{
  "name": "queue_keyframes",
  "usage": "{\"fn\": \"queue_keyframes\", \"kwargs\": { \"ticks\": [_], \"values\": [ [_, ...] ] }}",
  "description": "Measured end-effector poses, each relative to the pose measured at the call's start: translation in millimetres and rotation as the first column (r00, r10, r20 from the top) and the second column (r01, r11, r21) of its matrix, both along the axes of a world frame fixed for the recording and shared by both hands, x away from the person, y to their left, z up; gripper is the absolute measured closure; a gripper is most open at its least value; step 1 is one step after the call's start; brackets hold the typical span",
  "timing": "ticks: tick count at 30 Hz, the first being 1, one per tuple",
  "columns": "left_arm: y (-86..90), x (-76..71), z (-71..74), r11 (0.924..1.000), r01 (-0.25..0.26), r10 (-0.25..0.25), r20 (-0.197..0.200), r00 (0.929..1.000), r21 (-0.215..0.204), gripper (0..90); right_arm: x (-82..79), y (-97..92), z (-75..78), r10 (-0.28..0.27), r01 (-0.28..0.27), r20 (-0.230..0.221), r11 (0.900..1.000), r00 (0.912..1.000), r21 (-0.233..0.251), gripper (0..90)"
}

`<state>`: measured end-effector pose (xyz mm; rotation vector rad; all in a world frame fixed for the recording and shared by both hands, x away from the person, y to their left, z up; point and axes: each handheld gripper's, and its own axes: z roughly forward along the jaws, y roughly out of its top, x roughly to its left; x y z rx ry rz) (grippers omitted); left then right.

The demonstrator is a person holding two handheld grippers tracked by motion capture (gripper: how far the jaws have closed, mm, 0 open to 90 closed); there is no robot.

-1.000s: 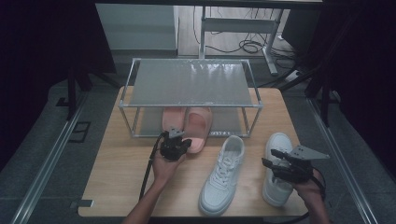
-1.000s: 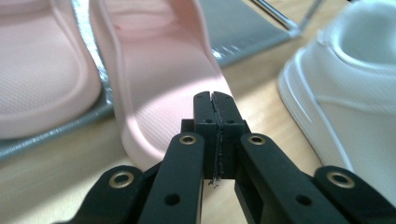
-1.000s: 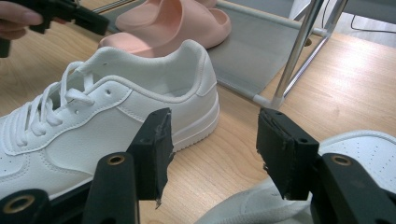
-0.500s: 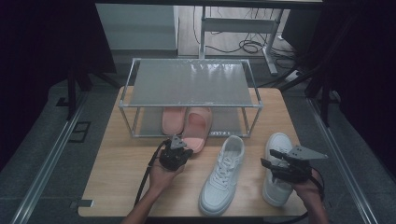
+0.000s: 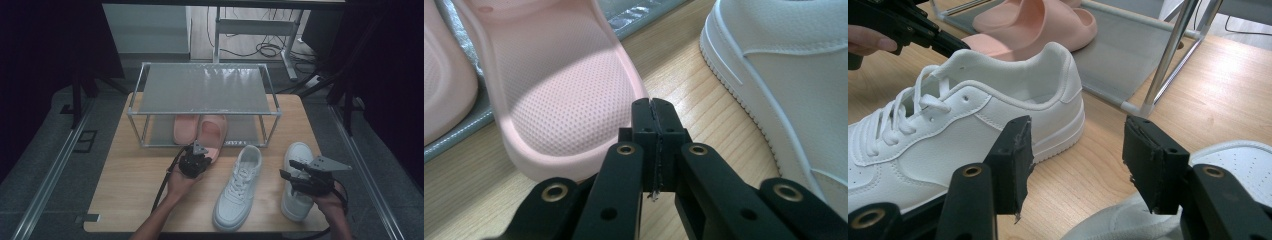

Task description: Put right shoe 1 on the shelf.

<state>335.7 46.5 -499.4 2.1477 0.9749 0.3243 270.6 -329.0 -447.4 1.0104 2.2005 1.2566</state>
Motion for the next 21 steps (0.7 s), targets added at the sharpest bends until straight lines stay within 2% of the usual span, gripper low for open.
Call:
{"fn": "queue_keyframes", "kwargs": {
  "ticks": [7, 13, 21],
  "values": [
    [1.3, -7.7, 0.1, 0.9994, 0.025, -0.025, 0.001, 0.9997, 0.023, 90.0, 0.2, 0.8, -0.5, 0.002, -0.002, -0.004, 1.0, 1.0, 0.001, 46.2],
    [-4.1, 0.3, -7.3, 0.9991, 0.019, -0.018, -0.013, 0.9997, 0.037, 90.0, 0.6, 3.0, -1.4, 0.006, -0.006, -0.005, 1.0, 1.0, -0.001, 46.2],
    [-13.0, 11.5, -10.6, 0.9992, 0.023, -0.022, -0.039, 0.999, 0.031, 90.0, 0.9, 1.7, -1.6, 0.004, -0.004, -0.008, 1.0, 1.0, -0.001, 46.2]
  ]
}}
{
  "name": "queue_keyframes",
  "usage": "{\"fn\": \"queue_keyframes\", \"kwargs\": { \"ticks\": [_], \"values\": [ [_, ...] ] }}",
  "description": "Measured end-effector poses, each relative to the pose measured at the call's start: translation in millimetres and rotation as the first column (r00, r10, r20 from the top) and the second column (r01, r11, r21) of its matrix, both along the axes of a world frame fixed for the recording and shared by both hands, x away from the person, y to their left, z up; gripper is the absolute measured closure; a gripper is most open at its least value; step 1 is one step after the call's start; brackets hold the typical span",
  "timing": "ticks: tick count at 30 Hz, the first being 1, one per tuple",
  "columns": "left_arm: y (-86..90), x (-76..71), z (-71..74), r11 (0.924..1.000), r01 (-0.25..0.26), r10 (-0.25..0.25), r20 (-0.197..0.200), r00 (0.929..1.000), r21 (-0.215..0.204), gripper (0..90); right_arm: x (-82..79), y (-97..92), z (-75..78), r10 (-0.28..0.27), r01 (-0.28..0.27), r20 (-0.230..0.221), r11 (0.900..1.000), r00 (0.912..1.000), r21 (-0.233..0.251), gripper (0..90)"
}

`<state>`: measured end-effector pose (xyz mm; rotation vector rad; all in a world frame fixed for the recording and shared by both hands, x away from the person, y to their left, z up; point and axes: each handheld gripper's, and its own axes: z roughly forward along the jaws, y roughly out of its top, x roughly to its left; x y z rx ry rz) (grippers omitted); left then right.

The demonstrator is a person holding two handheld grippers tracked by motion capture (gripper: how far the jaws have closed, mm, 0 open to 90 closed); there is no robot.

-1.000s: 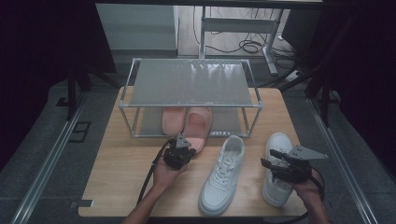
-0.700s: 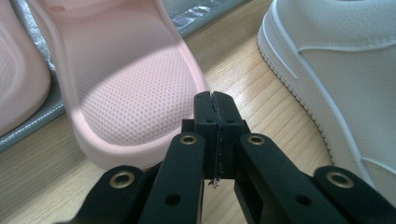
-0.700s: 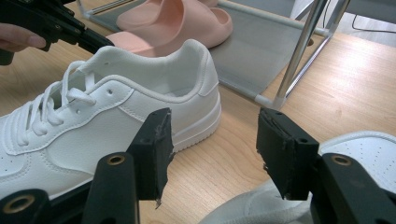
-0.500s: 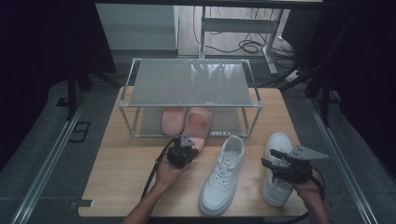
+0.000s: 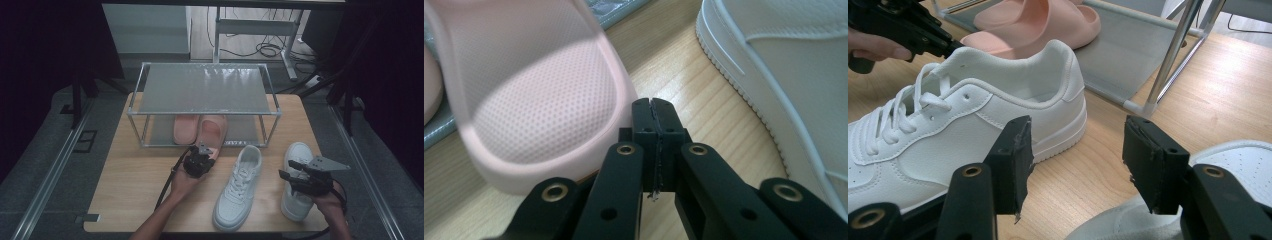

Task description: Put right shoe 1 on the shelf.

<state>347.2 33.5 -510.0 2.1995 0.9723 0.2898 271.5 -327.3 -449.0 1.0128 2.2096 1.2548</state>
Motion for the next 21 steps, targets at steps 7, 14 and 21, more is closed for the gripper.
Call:
{"fn": "queue_keyframes", "kwargs": {
  "ticks": [7, 14, 21],
  "values": [
    [-5.0, 1.5, 3.3, 1.0, 0.008, -0.008, 0.017, 0.9998, -0.001, 90.0, -0.8, -1.7, 1.3, -0.003, 0.003, 0.006, 1.0, 1.0, 0.001, 46.2],
    [17.2, -4.9, 9.7, 0.9999, 0.005, -0.005, 0.03, 0.9996, 0.01, 90.0, -1.2, -2.1, 1.8, -0.004, 0.004, 0.008, 1.0, 1.0, 0.001, 46.2],
    [24.8, 1.6, 7.1, 1.0, 0.005, -0.005, 0.012, 0.9999, -0.006, 90.0, -0.5, 0.6, 1.0, 0.0, 0.0, 0.005, 1.0, 1.0, -0.003, 46.2]
  ]
}}
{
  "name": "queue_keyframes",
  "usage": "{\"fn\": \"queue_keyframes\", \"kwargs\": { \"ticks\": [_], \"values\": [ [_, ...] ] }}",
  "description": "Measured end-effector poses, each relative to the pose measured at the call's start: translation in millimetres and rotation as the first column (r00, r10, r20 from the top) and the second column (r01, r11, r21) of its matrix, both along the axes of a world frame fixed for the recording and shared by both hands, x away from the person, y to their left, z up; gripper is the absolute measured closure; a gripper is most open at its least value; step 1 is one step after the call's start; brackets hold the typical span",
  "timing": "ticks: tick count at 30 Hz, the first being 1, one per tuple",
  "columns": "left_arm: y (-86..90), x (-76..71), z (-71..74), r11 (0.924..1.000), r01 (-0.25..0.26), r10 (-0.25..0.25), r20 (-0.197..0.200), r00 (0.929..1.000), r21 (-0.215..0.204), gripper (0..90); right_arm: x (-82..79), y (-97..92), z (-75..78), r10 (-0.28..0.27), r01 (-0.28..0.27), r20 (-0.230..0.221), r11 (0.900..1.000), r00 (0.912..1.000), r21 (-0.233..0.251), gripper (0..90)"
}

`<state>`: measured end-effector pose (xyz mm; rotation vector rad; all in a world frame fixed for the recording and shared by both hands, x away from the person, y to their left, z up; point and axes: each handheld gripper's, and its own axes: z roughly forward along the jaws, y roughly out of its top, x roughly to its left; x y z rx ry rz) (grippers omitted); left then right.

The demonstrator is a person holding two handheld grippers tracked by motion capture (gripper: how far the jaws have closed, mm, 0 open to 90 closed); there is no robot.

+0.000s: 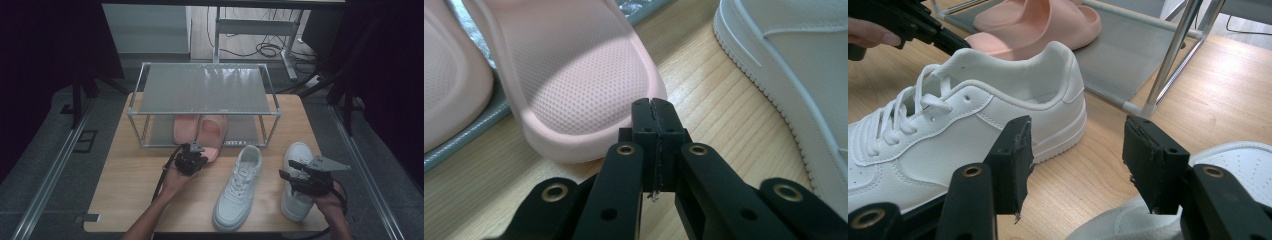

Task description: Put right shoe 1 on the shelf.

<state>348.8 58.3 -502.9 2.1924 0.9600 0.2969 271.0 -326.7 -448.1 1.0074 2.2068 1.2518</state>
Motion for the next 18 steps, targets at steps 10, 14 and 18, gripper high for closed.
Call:
{"fn": "queue_keyframes", "kwargs": {
  "ticks": [10, 14, 18],
  "values": [
    [-11.8, 12.4, -1.0, 1.0, -0.006, 0.006, 0.01, 0.9999, 0.0, 90.0, -1.0, -3.4, 1.5, -0.007, 0.007, 0.006, 1.0, 1.0, 0.006, 46.2],
    [-14.4, 17.9, -2.8, 0.9998, -0.021, 0.021, 0.018, 0.9996, 0.006, 90.0, -0.7, -2.8, 1.1, -0.005, 0.005, 0.004, 1.0, 1.0, 0.005, 46.2],
    [-15.2, 25.0, -3.1, 0.999, -0.043, 0.043, 0.023, 0.9988, 0.012, 90.0, -0.3, -2.2, 0.4, -0.005, 0.005, 0.002, 1.0, 1.0, 0.003, 46.2]
  ]
}}
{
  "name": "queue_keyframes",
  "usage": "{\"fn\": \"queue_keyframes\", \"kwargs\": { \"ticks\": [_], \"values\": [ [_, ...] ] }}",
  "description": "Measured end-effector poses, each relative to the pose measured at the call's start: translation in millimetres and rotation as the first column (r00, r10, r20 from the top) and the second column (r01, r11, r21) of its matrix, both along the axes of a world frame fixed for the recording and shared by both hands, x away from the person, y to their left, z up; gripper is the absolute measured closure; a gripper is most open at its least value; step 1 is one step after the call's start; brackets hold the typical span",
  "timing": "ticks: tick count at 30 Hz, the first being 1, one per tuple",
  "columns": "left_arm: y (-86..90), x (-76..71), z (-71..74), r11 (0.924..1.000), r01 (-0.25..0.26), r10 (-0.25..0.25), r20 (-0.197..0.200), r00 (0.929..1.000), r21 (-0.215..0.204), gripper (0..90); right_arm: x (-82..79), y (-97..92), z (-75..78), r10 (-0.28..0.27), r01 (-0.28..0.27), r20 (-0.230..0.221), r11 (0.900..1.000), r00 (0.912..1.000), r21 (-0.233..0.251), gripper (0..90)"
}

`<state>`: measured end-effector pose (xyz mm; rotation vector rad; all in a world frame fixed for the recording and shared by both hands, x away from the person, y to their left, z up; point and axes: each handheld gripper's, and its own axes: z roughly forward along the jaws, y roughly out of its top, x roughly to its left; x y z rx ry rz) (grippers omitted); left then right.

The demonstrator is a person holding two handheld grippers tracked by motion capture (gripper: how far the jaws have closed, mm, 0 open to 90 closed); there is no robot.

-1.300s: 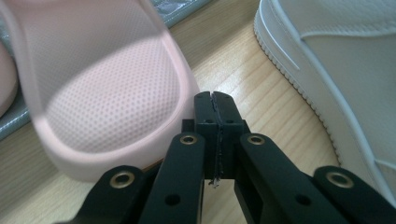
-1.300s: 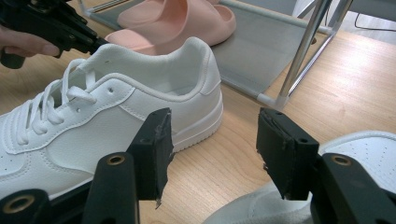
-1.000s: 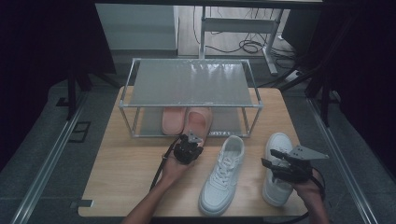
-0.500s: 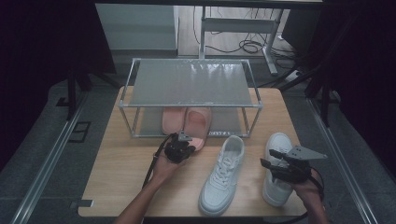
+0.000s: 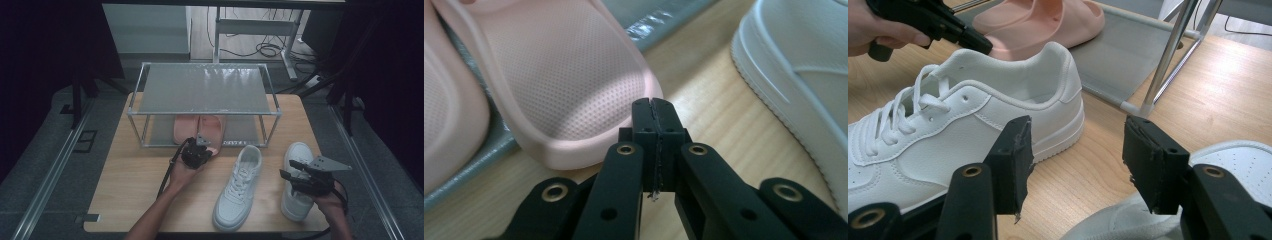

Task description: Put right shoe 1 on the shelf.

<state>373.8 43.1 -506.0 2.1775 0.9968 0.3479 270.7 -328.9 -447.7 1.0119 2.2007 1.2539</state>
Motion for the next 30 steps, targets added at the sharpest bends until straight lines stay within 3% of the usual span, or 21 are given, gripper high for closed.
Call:
{"fn": "queue_keyframes", "kwargs": {
  "ticks": [4, 9, 13, 18, 30],
  "values": [
    [-0.2, 8.0, -0.4, 0.9995, -0.029, 0.029, 0.0, 0.9996, 0.01, 90.0, 0.1, 0.0, -0.2, 0.001, -0.001, -0.002, 1.0, 1.0, 0.0, 46.2],
    [1.4, 15.6, -2.8, 0.9983, -0.057, 0.057, 0.0, 0.9984, -0.008, 90.0, 0.2, -0.9, -0.5, -0.001, 0.001, -0.001, 1.0, 1.0, 0.003, 46.2],
    [0.9, 19.5, -3.5, 0.9975, -0.069, 0.068, -0.004, 0.9976, -0.018, 90.0, 0.5, -1.4, -0.7, -0.003, 0.003, -0.004, 1.0, 1.0, 0.002, 46.2],
    [-2.6, 28.8, -2.4, 0.9976, -0.069, 0.07, -0.009, 0.9975, 0.008, 90.0, 0.1, -0.1, -0.7, 0.001, -0.001, -0.003, 1.0, 1.0, 0.0, 46.2],
    [-6.3, 40.4, -4.5, 0.9946, -0.104, 0.104, -0.024, 0.9943, -0.002, 90.0, -0.5, -3.1, 0.8, -0.007, 0.007, 0.005, 1.0, 1.0, 0.006, 46.2]
  ]
}}
